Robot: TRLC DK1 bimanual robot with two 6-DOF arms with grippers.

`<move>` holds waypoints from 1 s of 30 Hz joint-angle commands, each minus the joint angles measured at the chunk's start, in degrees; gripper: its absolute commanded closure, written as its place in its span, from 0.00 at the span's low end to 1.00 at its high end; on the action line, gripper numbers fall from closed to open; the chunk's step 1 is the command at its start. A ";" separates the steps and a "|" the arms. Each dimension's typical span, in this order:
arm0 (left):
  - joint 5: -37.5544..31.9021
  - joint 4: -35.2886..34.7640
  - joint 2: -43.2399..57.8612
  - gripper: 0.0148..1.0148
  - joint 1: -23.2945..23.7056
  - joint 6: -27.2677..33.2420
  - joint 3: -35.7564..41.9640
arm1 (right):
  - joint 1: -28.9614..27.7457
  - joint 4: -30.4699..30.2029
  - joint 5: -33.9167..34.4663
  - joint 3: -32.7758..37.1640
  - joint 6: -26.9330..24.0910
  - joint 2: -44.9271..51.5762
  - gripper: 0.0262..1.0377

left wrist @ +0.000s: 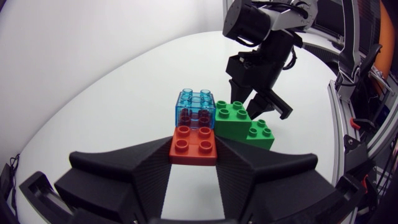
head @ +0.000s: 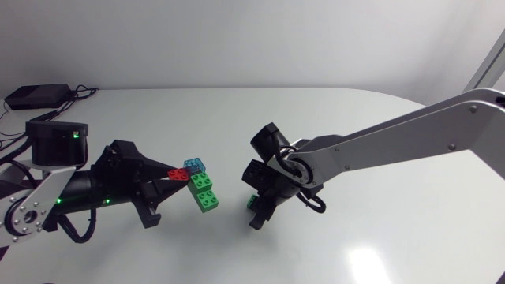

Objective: Separate the duplo bricks

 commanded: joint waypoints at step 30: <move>-10.90 7.16 2.59 0.62 -5.48 -7.44 -0.11 | -1.08 -12.31 -4.48 12.37 13.10 -12.67 0.22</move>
